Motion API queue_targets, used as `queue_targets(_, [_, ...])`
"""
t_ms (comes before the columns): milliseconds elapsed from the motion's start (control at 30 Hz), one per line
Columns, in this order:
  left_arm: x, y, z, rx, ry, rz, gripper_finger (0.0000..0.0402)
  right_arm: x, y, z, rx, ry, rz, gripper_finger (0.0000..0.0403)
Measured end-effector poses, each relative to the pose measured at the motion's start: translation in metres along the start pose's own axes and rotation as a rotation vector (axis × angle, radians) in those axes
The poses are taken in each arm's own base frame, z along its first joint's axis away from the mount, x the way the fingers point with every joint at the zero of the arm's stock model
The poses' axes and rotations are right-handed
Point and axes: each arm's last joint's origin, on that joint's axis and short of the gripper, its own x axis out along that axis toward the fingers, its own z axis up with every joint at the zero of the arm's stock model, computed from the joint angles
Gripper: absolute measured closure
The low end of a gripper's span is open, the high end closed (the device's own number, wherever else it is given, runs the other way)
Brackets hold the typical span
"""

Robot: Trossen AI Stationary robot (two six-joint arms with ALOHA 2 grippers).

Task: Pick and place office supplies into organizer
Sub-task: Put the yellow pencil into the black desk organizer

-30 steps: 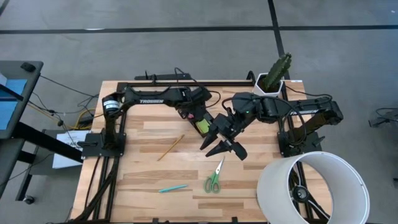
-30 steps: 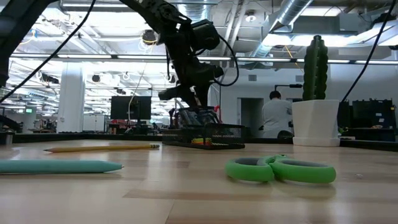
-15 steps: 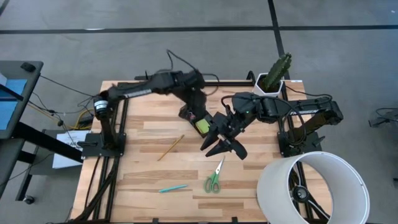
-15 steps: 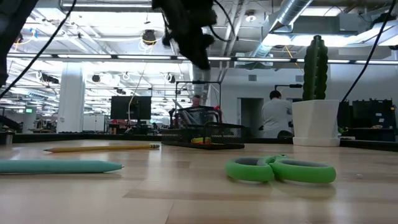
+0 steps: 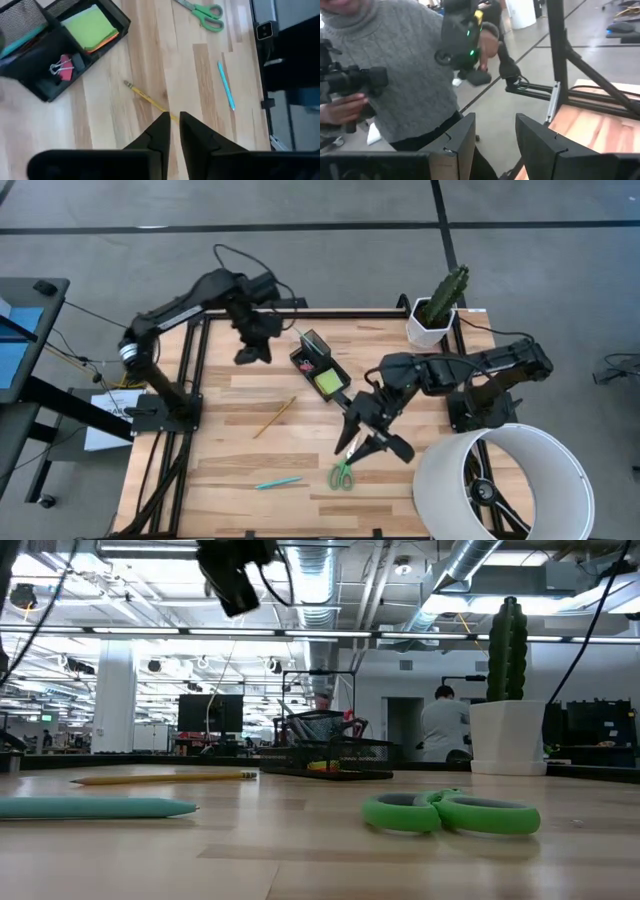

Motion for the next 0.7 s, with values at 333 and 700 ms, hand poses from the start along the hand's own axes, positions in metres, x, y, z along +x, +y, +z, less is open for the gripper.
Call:
queue_targets(333, [-0.007, -0.068, -0.069, -0.244, -0.134, 0.117, 0.0401, -0.004, -0.009, 0.002, -0.037, -0.024, -0.096, 0.0266])
queue_targets(700, [0.084, -0.080, -0.152, -0.545, -0.275, 0.146, 0.0398, -0.016, -0.025, 0.007, -0.045, -0.063, -0.153, 0.0264])
